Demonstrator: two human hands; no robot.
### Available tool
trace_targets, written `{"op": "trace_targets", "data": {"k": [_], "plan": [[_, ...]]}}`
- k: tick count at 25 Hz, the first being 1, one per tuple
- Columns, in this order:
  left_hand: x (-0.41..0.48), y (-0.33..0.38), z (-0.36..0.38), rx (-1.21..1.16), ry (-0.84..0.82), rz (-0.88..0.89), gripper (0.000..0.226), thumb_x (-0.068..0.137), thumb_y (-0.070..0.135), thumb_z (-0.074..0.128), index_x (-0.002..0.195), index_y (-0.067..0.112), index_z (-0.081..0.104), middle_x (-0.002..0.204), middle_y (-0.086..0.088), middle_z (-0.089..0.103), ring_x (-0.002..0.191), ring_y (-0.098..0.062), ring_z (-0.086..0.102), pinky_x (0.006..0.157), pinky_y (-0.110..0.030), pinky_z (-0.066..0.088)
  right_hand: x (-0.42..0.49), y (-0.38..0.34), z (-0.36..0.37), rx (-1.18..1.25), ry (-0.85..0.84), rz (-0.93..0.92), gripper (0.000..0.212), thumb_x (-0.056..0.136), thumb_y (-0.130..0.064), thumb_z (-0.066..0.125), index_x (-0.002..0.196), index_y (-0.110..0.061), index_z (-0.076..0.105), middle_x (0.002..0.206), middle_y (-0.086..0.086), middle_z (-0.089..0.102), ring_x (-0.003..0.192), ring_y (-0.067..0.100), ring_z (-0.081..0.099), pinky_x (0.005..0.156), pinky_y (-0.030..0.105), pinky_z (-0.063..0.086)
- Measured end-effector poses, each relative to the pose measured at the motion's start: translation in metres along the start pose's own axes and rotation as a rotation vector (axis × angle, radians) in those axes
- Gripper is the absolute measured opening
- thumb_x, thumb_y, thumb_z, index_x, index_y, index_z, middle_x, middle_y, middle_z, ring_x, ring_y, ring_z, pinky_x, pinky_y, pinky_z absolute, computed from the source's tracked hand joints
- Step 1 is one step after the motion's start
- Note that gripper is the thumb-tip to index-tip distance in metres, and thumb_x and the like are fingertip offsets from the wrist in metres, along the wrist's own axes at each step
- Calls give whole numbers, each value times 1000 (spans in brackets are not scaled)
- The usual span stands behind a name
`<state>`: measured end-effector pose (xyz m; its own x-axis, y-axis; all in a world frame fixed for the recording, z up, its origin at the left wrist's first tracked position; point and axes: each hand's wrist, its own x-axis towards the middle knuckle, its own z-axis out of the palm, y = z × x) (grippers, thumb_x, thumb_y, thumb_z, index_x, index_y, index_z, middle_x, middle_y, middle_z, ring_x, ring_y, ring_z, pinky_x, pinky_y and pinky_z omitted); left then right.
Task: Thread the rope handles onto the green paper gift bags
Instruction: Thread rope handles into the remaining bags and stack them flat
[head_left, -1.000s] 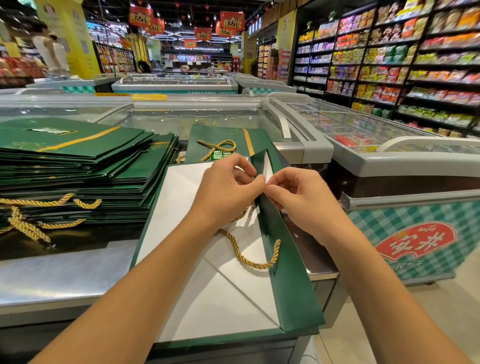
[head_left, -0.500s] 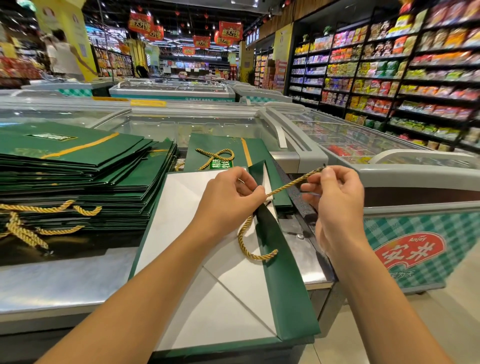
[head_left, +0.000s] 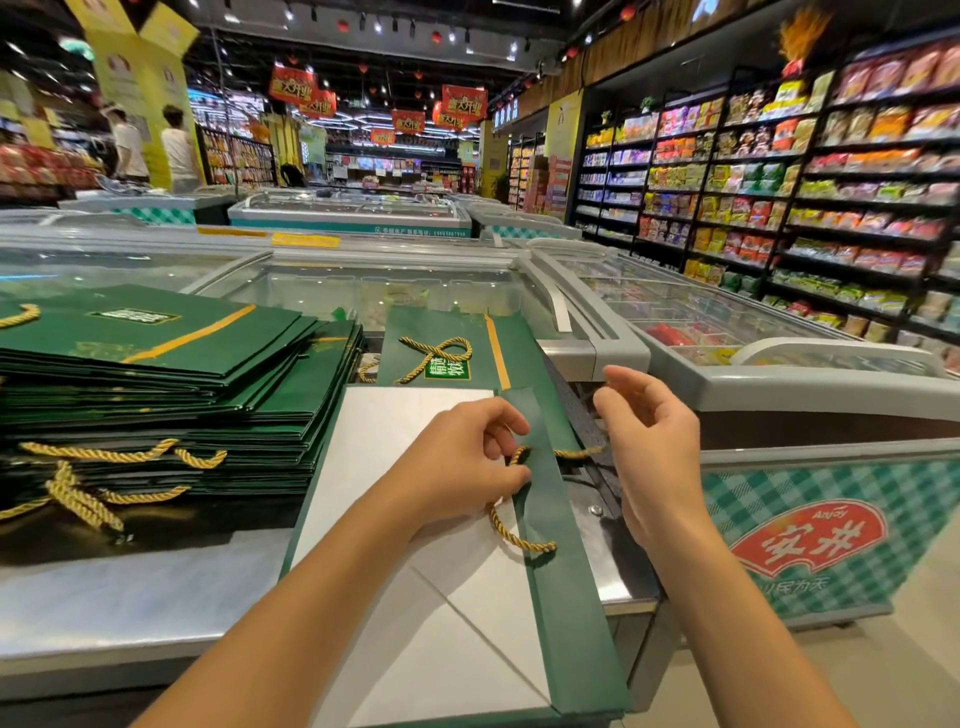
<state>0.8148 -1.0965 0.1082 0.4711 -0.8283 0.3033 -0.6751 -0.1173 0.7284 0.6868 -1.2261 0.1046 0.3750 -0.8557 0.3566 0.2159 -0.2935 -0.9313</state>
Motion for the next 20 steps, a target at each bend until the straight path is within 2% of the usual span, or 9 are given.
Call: {"op": "trace_targets", "data": {"k": [2,4,6,9,13,17,20], "plan": [[-3,2,0,23,30,21,30,79,9,79,107,18,69,89,4,67,84,-14,64,80,-26,55,1,1,-4,-277,-55,-193,30,92,-23,66,121,-30,67,123,-12,64,118,6,59,103,38,50],[-3,1,0,25,74,38,26,80,4,75,103,15,71,85,3,68,80,-14,65,79,-29,56,1,3,-9,-602,-237,-372,35,89,-30,67,125,-32,66,130,-16,58,126,4,52,108,46,44],[-3,2,1,56,117,46,22,81,3,71,99,16,72,81,3,68,73,-12,63,74,-29,56,-4,2,-12,-754,-467,-306,42,90,-39,68,132,-35,62,132,-22,51,128,1,48,113,44,40],[-5,7,-2,195,179,20,12,87,13,69,97,20,71,78,8,66,70,-7,58,64,-21,45,-7,0,-12,-793,-553,-263,49,89,-51,67,136,-42,56,130,-27,47,127,0,47,115,44,37],[-13,8,-9,355,215,-15,3,90,29,68,88,27,69,76,12,62,75,-8,57,57,-18,34,-9,-3,-10,-811,-572,-254,58,83,-62,66,137,-44,54,135,-22,52,127,4,50,113,46,40],[-22,2,-18,246,249,-69,12,86,27,71,75,29,67,70,12,65,70,-5,60,61,-25,44,-9,-5,-12,-801,-579,-225,56,84,-59,69,136,-44,54,131,-26,50,127,5,50,113,47,40],[-31,0,-32,147,300,-94,10,85,24,69,76,27,68,70,11,65,67,-3,58,62,-26,46,-9,-5,-12,-793,-578,-218,56,85,-59,69,136,-45,53,137,-22,51,128,6,50,113,47,40]]}}
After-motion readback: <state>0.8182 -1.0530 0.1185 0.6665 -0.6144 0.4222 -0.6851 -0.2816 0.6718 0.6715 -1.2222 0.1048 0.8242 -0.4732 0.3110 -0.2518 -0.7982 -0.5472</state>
